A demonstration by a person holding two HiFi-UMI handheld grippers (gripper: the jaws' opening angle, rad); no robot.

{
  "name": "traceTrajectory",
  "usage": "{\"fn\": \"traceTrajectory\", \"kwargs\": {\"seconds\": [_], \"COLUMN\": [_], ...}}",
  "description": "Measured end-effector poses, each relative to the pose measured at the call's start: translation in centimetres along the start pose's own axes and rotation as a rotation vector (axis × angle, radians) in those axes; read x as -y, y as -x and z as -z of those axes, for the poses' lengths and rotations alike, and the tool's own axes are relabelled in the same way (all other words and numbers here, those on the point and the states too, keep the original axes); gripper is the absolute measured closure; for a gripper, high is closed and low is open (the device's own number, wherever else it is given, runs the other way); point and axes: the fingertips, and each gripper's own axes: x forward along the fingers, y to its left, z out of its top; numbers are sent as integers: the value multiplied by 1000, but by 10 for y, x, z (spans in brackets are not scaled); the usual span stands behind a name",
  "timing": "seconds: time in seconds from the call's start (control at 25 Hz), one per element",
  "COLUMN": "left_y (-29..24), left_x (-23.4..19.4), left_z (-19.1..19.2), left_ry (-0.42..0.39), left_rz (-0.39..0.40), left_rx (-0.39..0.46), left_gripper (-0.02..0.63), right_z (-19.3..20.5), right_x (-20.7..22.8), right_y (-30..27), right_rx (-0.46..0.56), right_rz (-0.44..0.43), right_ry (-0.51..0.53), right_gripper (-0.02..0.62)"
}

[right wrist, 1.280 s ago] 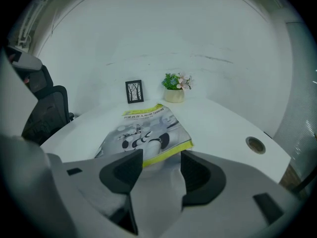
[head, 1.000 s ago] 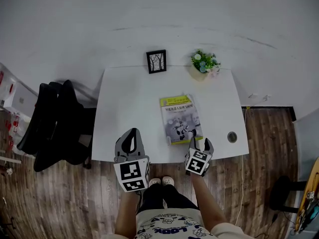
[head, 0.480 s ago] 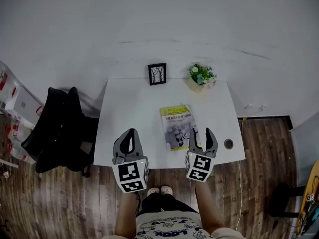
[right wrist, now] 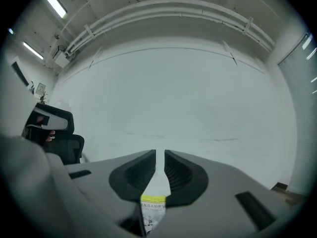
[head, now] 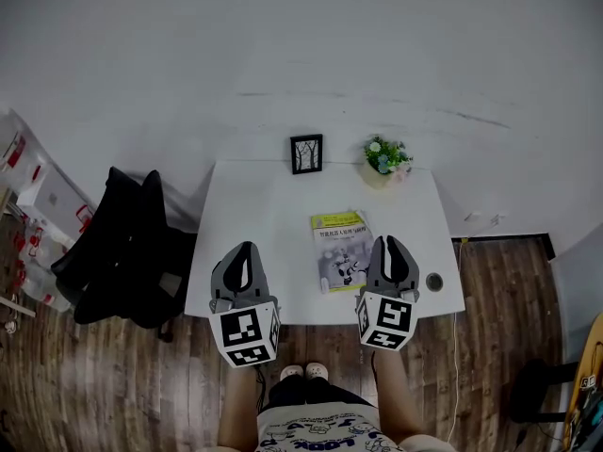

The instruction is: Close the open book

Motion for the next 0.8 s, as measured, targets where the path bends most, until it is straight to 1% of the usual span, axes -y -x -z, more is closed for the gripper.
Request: {"fn": "traceTrajectory", "kwargs": {"seconds": [0.36, 0.6, 0.8], "left_y": [7, 10, 8], "left_x": [-8, -8, -7], "left_z": [-24, -29, -26], "left_ry": [1, 4, 2], "left_rz": [-13, -12, -4], "left_rx": [48, 56, 49], "left_gripper": [583, 583, 583], "right_z": [-28, -41, -44], "right_x": [-10, -13, -14], "right_y": [7, 11, 10], "right_rx": [37, 62, 64], "right_rz": [-17, -27, -34], "right_ry": [13, -7, -12], "right_gripper": [544, 555, 557]}}
